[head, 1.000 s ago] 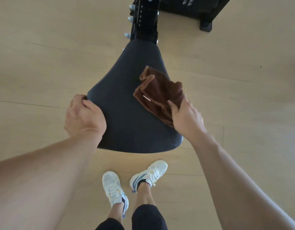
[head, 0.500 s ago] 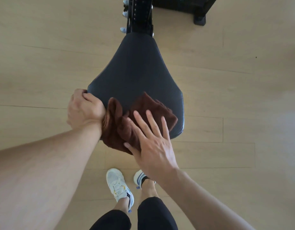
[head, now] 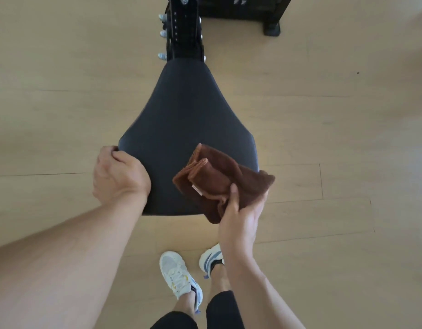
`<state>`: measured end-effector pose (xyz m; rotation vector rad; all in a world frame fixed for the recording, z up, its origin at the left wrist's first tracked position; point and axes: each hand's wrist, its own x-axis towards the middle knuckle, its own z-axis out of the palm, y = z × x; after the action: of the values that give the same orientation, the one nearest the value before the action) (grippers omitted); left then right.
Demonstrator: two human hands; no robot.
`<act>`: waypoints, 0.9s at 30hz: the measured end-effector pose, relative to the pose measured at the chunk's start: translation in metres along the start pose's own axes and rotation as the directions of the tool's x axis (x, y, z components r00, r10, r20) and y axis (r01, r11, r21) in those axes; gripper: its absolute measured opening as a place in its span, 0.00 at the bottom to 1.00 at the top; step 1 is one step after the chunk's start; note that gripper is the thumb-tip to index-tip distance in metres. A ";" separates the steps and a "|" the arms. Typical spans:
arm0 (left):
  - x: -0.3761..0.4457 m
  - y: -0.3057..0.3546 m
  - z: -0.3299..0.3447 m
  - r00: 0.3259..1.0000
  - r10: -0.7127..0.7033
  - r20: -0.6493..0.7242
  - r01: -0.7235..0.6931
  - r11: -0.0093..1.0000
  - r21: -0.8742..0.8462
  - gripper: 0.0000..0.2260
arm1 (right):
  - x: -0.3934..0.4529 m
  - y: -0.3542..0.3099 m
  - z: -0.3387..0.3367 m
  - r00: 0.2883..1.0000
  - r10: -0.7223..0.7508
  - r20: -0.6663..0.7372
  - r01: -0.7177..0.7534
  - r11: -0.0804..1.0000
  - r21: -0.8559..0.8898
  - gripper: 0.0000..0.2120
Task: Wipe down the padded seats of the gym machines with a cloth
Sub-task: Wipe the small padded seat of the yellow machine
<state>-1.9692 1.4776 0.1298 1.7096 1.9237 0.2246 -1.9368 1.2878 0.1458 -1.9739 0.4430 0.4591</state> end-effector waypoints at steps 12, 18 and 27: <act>0.004 -0.003 -0.002 0.999 0.031 0.025 -0.031 1.000 0.002 0.16 | 0.102 -0.071 0.015 0.958 -0.198 0.208 0.282 0.781 -0.558 0.22; 0.007 -0.007 -0.006 0.997 0.019 0.069 -0.013 0.996 -0.084 0.18 | 0.078 -0.043 0.004 0.644 -0.507 0.573 0.765 0.393 -0.511 0.24; 0.024 -0.062 -0.026 0.842 -0.147 0.519 0.443 0.737 -0.510 0.22 | 0.018 -0.014 0.004 0.178 -0.382 0.907 0.980 -0.013 -0.198 0.27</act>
<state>-2.0372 1.4958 0.1152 0.8870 1.5115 0.2669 -1.9149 1.2956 0.1464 -2.2813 -1.7351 0.5657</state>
